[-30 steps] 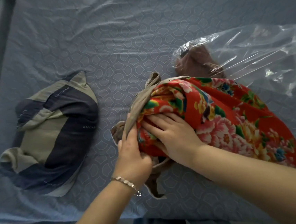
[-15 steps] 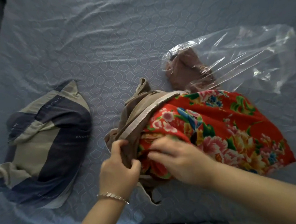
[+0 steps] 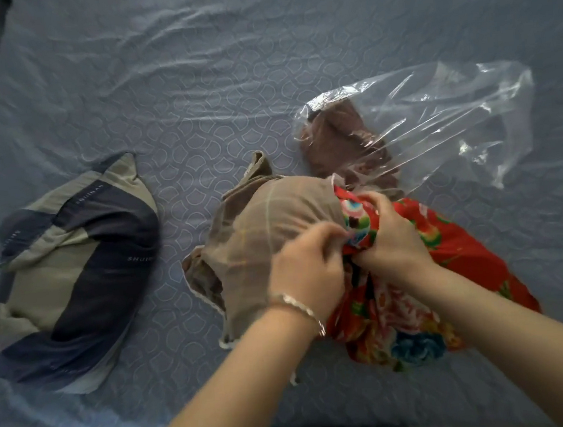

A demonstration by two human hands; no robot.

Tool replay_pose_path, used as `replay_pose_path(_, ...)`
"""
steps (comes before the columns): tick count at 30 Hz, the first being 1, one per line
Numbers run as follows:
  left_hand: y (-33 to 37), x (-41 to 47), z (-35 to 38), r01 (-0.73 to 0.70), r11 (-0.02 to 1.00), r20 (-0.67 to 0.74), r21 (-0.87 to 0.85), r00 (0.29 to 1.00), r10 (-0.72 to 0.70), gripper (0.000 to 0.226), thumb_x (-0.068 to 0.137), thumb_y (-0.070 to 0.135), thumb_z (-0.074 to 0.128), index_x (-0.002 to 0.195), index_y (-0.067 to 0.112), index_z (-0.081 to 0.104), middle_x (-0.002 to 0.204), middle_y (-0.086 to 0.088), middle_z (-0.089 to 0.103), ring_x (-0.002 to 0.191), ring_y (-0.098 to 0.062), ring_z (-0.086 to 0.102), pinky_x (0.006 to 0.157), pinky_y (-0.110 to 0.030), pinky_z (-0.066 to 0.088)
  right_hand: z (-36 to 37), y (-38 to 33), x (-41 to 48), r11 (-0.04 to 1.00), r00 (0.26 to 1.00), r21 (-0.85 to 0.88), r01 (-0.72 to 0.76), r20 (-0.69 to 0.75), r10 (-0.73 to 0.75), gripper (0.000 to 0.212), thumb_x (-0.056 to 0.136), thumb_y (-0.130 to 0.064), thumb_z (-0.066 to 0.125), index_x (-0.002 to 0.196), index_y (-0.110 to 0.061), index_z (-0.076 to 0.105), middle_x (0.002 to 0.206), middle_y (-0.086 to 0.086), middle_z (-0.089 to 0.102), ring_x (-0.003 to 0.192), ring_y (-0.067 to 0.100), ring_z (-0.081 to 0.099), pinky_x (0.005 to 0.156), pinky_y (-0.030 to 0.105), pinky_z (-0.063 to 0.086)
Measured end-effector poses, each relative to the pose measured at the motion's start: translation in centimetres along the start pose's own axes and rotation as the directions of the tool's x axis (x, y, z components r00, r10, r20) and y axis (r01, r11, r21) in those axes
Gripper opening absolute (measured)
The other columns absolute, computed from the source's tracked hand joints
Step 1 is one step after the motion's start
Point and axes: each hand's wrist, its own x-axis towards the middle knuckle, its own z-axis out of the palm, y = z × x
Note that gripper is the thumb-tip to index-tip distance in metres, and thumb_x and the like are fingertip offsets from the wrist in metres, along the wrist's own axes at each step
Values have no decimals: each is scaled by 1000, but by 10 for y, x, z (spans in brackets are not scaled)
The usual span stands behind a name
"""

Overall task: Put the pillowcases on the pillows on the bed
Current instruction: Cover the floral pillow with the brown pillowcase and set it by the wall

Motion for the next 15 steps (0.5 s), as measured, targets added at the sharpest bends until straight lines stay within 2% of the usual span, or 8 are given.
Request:
replay_pose_path(2, -5, -18, 16, -35, 999, 74, -18, 997, 36, 23, 81, 35, 49, 92, 27, 68, 88, 7, 71, 84, -12, 65, 77, -30, 50, -10, 2, -10, 987, 985, -26, 161, 66, -159, 101, 68, -11, 70, 145, -40, 11, 110, 14, 65, 99, 35, 62, 78, 34, 49)
replay_pose_path(4, -13, -27, 23, -63, 994, 123, -90, 990, 74, 21, 82, 40, 49, 93, 30, 63, 86, 8, 70, 82, -7, 64, 76, -30, 50, -16, 5, -11, 903, 907, -219, 369, 295, -299, 107, 72, -11, 66, 139, -47, -9, 108, 13, 64, 94, 35, 63, 72, 33, 47)
replay_pose_path(6, -15, -30, 22, -127, 982, 124, -140, 982, 144, 24, 81, 42, 45, 94, 30, 62, 79, 7, 68, 76, -6, 62, 71, -25, 49, -9, 7, -2, 791, 823, -321, 520, 438, -363, 99, 76, -18, 64, 144, -43, -3, 98, 8, 63, 90, 34, 62, 72, 36, 47)
replay_pose_path(7, -12, -30, 23, -168, 977, 109, -128, 977, 182, 22, 81, 39, 45, 93, 30, 61, 72, 8, 65, 71, -6, 60, 67, -22, 48, -6, 6, 2, 791, 816, -314, 525, 450, -363, 88, 76, -20, 63, 147, -37, 15, 97, 8, 64, 91, 33, 62, 74, 36, 48)
replay_pose_path(9, -7, -32, 25, -207, 977, 77, -56, 974, 211, 17, 81, 27, 50, 96, 34, 53, 60, 13, 54, 62, -7, 54, 59, -20, 44, -2, 0, 10, 902, 887, -183, 391, 335, -317, 58, 76, -18, 65, 131, -27, 47, 101, 8, 66, 96, 30, 62, 79, 33, 45)
replay_pose_path(11, -12, -37, 26, -194, 978, 37, 69, 981, 192, 40, 75, 14, 52, 104, 39, 41, 67, 14, 57, 68, -13, 55, 57, -25, 44, 1, -6, 9, 986, 978, 73, 150, 138, -159, 31, 73, -9, 68, 100, -20, 62, 93, 5, 66, 90, 22, 61, 78, 30, 44)
replay_pose_path(13, -27, -45, 24, -120, 971, -91, 207, 986, 142, 55, 71, 10, 55, 117, 33, 36, 83, 4, 65, 66, -19, 61, 55, -31, 47, -1, -10, 3, 932, 998, 360, -52, 38, 42, 30, 65, 3, 74, 75, -22, 61, 79, 0, 65, 81, 19, 62, 77, 33, 49)
replay_pose_path(15, -42, -50, 14, 121, 959, -204, 258, 977, -69, 51, 73, 11, 63, 120, 18, 44, 84, -5, 61, 70, -32, 63, 55, -36, 48, -10, -16, -9, 837, 982, 521, -171, 21, 187, 35, 61, 9, 76, 72, -22, 62, 78, 0, 67, 81, 21, 64, 78, 35, 53)
